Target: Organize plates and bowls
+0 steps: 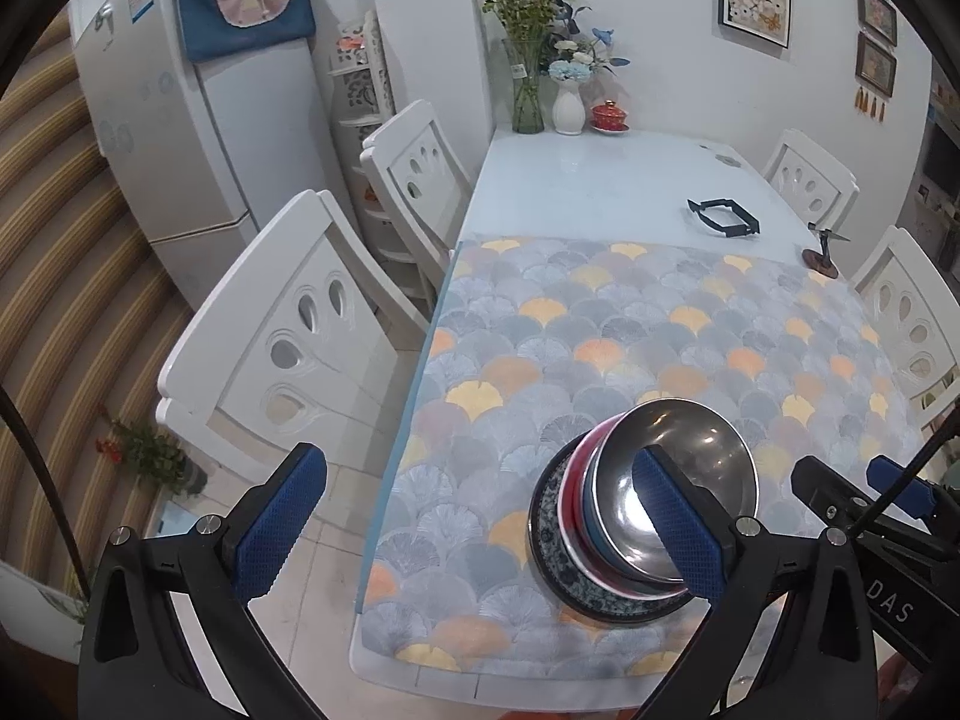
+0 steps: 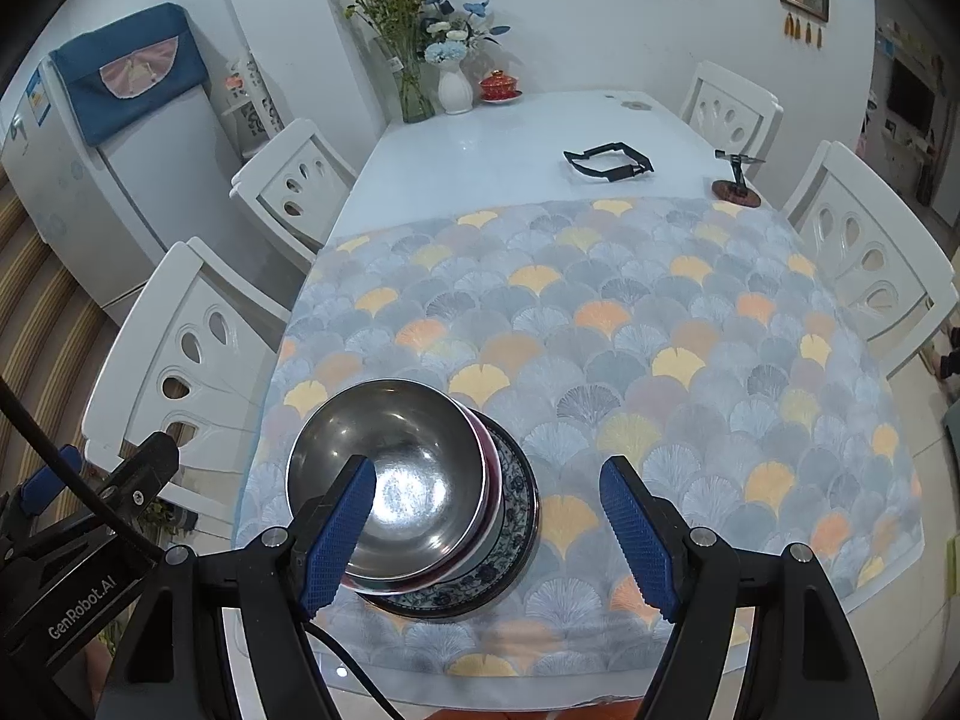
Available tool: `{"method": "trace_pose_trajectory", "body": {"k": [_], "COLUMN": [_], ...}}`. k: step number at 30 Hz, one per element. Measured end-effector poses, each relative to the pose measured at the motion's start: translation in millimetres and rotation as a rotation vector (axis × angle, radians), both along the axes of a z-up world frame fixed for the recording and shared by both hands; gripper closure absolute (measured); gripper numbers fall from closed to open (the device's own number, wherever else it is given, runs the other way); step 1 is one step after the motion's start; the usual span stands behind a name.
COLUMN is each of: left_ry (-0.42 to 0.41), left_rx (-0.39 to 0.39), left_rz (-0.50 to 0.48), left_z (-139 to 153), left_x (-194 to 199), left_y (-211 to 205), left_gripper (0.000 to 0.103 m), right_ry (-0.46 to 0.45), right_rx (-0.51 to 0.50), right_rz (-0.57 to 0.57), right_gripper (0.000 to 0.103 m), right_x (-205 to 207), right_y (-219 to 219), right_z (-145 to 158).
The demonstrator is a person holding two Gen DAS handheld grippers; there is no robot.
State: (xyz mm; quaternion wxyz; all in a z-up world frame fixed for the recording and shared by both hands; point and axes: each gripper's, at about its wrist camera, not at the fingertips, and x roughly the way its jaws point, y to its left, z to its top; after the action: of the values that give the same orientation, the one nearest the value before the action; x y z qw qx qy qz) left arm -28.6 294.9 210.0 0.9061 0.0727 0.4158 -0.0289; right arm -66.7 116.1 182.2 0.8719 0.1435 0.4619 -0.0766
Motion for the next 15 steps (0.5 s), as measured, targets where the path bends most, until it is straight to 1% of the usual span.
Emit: {"method": "trace_pose_trajectory", "body": {"k": [8,15], "left_ry": [0.015,0.036], "left_rx": [0.016,0.017], "left_rz": [-0.022,-0.033], "left_z": [-4.6,-7.9], "left_x": [1.3,1.8], "left_y": [-7.7,-14.9], "left_gripper": [0.001,0.001], "right_ry": [0.007,0.014], "right_rx": [-0.015,-0.01], "right_rz": [0.006,0.0], "right_gripper": [0.028,0.028], "right_x": [2.9,3.5], "right_y": [0.5,-4.4], "right_z": [-1.9,-3.8]}}
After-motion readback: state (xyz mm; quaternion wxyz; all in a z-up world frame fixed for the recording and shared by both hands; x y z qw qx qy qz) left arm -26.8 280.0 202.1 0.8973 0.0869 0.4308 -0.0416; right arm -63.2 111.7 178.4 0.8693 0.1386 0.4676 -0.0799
